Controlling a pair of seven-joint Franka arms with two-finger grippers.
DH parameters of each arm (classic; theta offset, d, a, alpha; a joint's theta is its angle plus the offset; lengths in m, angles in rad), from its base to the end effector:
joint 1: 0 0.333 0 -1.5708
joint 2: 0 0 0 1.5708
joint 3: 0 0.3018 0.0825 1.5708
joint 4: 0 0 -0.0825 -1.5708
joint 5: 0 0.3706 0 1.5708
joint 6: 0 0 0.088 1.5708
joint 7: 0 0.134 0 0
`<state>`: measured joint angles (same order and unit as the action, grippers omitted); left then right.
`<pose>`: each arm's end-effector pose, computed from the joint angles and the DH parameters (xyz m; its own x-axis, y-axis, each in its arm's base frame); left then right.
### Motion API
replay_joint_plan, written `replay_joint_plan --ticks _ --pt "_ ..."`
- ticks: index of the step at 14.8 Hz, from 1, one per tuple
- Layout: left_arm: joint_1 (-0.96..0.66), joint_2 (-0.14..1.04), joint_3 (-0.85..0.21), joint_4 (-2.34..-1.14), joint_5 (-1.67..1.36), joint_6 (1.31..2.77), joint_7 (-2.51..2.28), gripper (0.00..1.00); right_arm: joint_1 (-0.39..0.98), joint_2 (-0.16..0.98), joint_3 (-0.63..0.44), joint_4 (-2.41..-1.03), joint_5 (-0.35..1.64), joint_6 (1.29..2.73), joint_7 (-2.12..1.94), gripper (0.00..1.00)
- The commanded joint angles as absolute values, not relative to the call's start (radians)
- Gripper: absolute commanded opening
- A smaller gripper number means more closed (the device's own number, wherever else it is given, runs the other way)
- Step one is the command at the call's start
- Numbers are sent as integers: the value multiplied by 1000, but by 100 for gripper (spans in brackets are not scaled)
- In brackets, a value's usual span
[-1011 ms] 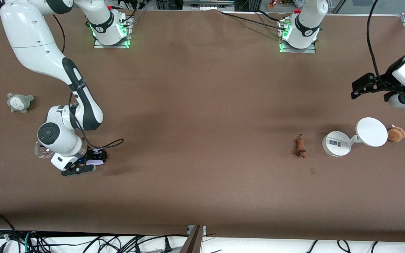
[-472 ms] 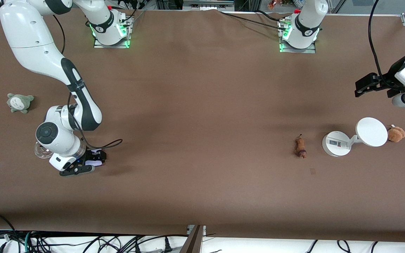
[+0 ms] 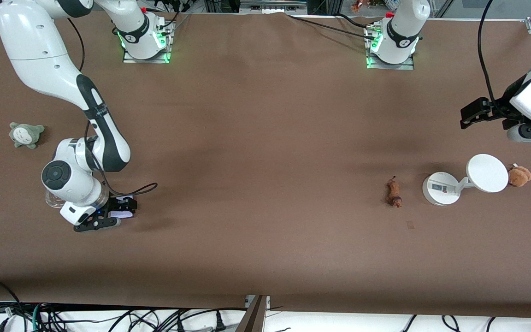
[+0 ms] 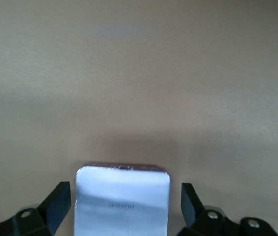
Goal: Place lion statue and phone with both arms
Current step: 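Carry the white phone with the right gripper toward the glass cup, then lower the phone beside the glass cup and open the right gripper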
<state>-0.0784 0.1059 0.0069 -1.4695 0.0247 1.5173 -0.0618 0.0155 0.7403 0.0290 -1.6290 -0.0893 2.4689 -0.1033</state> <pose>0.5638 -0.0371 0.5663 0.9984 -0.0083 -0.0564 -0.0099 -0.9995 -0.0290 0.6826 0.0271 0.1679 0.9740 0.2064 0.0939 0.2021 -0.9779 0.0527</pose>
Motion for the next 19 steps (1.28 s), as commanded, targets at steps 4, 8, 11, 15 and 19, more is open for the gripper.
replay_joint_plan --ticks 4,8,11,15,19 --pt "-77 103 12 -1448 40 1549 -48 100 23 545 46 -1560 -77 2110 -107 99" --pt "-64 104 9 -1434 29 1552 -47 100 29 404 61 -1496 -74 1814 -20 99" --pt "-69 104 5 -1439 25 1549 -61 100 28 322 64 -1412 -48 1584 -17 100" --pt "-69 98 3 -1462 26 1549 -58 100 28 190 61 -1402 -52 1355 -9 100" --pt "-69 95 3 -1462 28 1554 -58 100 25 153 32 -1434 -54 1324 -23 100"
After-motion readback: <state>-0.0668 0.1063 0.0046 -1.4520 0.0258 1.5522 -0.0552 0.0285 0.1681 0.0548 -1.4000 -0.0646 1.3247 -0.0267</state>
